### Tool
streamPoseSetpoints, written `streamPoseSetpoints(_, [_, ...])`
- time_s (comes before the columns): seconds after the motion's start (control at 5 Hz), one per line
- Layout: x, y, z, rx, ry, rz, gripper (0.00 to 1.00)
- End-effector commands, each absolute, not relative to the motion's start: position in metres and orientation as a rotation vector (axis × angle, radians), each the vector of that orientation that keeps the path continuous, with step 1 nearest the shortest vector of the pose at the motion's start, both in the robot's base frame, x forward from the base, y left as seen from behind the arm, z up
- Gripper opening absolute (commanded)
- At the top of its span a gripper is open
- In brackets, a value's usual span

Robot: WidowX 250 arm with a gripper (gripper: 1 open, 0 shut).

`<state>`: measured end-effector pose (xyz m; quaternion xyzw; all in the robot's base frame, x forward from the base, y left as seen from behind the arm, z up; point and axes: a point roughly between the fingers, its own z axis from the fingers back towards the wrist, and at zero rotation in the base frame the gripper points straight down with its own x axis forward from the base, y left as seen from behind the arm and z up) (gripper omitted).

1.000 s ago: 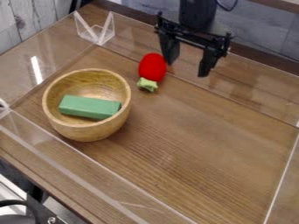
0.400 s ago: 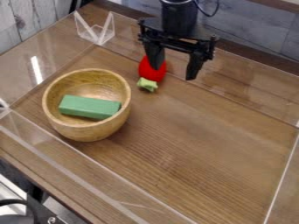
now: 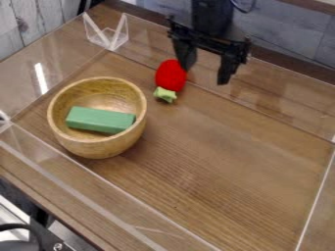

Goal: Put the green stick in the brown bowl

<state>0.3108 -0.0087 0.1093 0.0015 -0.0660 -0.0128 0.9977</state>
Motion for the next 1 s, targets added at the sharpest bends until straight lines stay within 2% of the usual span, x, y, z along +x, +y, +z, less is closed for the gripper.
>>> streamPoseSetpoints(0.0, [0.320,-0.013,0.124,0.009,-0.190,-0.065,1.00])
streamPoseSetpoints(0.4, [0.314,-0.009,0.112,0.061,-0.177,0.109,1.00])
streamPoseSetpoints(0.8, [0.314,0.009,0.129,0.078,-0.202,0.218,1.00])
